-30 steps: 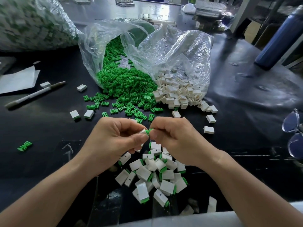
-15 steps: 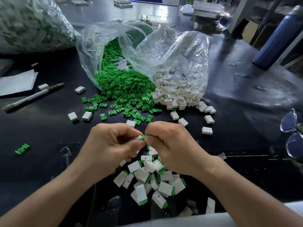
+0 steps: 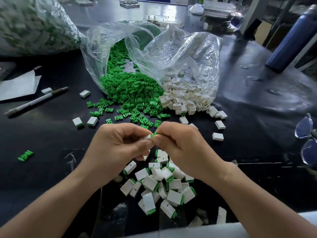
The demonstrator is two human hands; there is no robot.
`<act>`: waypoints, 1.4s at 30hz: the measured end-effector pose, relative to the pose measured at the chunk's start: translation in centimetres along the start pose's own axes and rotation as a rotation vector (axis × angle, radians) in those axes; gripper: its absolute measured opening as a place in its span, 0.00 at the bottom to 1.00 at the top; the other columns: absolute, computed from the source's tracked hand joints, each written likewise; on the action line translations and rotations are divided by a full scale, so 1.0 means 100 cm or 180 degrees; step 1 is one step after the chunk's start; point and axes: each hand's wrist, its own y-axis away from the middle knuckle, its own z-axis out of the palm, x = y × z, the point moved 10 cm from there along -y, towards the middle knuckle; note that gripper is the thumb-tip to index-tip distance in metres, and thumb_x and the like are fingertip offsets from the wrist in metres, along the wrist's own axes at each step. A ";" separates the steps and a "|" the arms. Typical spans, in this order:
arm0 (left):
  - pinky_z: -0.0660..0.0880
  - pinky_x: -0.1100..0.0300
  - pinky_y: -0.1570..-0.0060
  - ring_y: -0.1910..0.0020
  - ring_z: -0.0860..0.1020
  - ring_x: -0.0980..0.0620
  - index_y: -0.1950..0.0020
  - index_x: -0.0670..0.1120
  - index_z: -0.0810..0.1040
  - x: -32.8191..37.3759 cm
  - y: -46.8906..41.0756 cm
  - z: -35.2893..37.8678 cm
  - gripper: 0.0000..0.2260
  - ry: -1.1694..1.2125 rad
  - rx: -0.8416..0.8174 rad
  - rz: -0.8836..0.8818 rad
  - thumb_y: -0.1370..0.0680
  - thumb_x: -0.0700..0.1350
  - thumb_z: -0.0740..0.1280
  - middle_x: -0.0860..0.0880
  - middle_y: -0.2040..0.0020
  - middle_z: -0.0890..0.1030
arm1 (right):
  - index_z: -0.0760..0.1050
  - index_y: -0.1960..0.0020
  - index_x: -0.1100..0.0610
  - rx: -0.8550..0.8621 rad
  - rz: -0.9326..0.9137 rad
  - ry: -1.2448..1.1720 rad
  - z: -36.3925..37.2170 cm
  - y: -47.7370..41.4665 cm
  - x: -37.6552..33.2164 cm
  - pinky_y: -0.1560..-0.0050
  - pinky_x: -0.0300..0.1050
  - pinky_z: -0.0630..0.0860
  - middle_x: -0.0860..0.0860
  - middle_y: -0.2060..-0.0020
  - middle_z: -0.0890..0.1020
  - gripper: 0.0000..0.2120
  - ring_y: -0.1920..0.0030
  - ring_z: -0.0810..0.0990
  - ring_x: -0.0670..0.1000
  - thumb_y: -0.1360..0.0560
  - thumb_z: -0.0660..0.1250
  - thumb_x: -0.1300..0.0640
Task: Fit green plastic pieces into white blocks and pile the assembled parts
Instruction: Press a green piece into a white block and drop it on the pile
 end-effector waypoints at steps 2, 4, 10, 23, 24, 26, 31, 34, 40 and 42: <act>0.76 0.65 0.72 0.72 0.80 0.53 0.61 0.44 0.83 -0.001 -0.002 0.001 0.09 0.0204 -0.0023 -0.0080 0.39 0.44 0.71 0.43 0.68 0.83 | 0.73 0.64 0.56 -0.0009 0.0302 -0.0599 -0.001 -0.001 0.011 0.72 0.42 0.65 0.49 0.74 0.71 0.11 0.74 0.67 0.46 0.23 0.63 0.56; 0.76 0.64 0.73 0.71 0.81 0.52 0.61 0.46 0.84 -0.002 -0.001 0.002 0.09 0.0358 -0.0031 -0.0140 0.40 0.44 0.71 0.42 0.66 0.83 | 0.74 0.65 0.54 -0.0073 0.0594 -0.1243 0.001 0.000 0.019 0.70 0.43 0.69 0.52 0.73 0.75 0.16 0.72 0.71 0.50 0.26 0.58 0.46; 0.77 0.65 0.67 0.64 0.82 0.52 0.62 0.43 0.84 -0.002 -0.001 0.001 0.11 0.0567 0.0041 -0.0149 0.42 0.43 0.72 0.43 0.58 0.84 | 0.77 0.60 0.60 -0.0762 0.1375 -0.2373 0.031 0.006 0.030 0.69 0.38 0.71 0.51 0.69 0.79 0.28 0.70 0.76 0.47 0.34 0.53 0.36; 0.79 0.58 0.68 0.71 0.79 0.48 0.60 0.38 0.82 0.007 0.002 0.017 0.09 0.0948 -0.0364 0.0043 0.38 0.40 0.70 0.43 0.61 0.84 | 0.78 0.61 0.52 -0.1298 0.1511 -0.3611 0.054 0.016 0.002 0.71 0.33 0.63 0.47 0.72 0.67 0.17 0.73 0.65 0.43 0.32 0.56 0.43; 0.79 0.58 0.68 0.70 0.80 0.47 0.61 0.38 0.82 0.007 0.002 0.017 0.09 0.0971 -0.0356 0.0045 0.38 0.41 0.70 0.42 0.60 0.84 | 0.79 0.60 0.50 -0.1291 0.1453 -0.3649 0.052 0.015 0.000 0.71 0.32 0.63 0.47 0.72 0.67 0.16 0.73 0.65 0.43 0.31 0.56 0.44; 0.79 0.58 0.68 0.68 0.80 0.47 0.61 0.39 0.82 0.006 0.002 0.016 0.09 0.0957 -0.0334 0.0058 0.38 0.41 0.70 0.41 0.58 0.84 | 0.78 0.58 0.51 -0.1250 0.1422 -0.3670 0.051 0.013 -0.001 0.72 0.31 0.63 0.48 0.71 0.66 0.14 0.73 0.64 0.43 0.31 0.57 0.45; 0.78 0.59 0.69 0.73 0.79 0.48 0.60 0.39 0.83 0.005 0.001 0.016 0.09 0.0969 -0.0326 0.0034 0.37 0.41 0.71 0.42 0.69 0.81 | 0.81 0.67 0.47 -0.1198 0.1387 -0.3713 0.051 0.012 -0.001 0.71 0.32 0.64 0.46 0.72 0.68 0.17 0.72 0.66 0.42 0.30 0.56 0.45; 0.78 0.58 0.68 0.70 0.80 0.47 0.59 0.42 0.84 0.004 0.001 0.015 0.09 0.1074 -0.0401 -0.0003 0.37 0.43 0.75 0.40 0.62 0.83 | 0.78 0.63 0.52 -0.1129 0.1469 -0.3771 0.049 0.012 0.002 0.71 0.32 0.65 0.48 0.73 0.71 0.15 0.71 0.67 0.44 0.31 0.57 0.46; 0.79 0.57 0.64 0.65 0.81 0.44 0.58 0.38 0.83 -0.005 0.000 0.009 0.09 0.1007 -0.0222 -0.0254 0.36 0.38 0.68 0.40 0.57 0.84 | 0.69 0.60 0.59 -0.1066 0.1446 -0.3433 0.046 0.012 0.007 0.71 0.32 0.65 0.49 0.72 0.71 0.16 0.71 0.67 0.44 0.33 0.59 0.45; 0.80 0.57 0.62 0.63 0.81 0.44 0.58 0.39 0.83 -0.004 0.000 0.011 0.09 0.0971 -0.0240 -0.0256 0.35 0.37 0.67 0.40 0.57 0.84 | 0.69 0.59 0.59 -0.1085 0.1441 -0.3396 0.047 0.012 0.007 0.71 0.32 0.66 0.50 0.71 0.71 0.17 0.71 0.67 0.45 0.34 0.59 0.44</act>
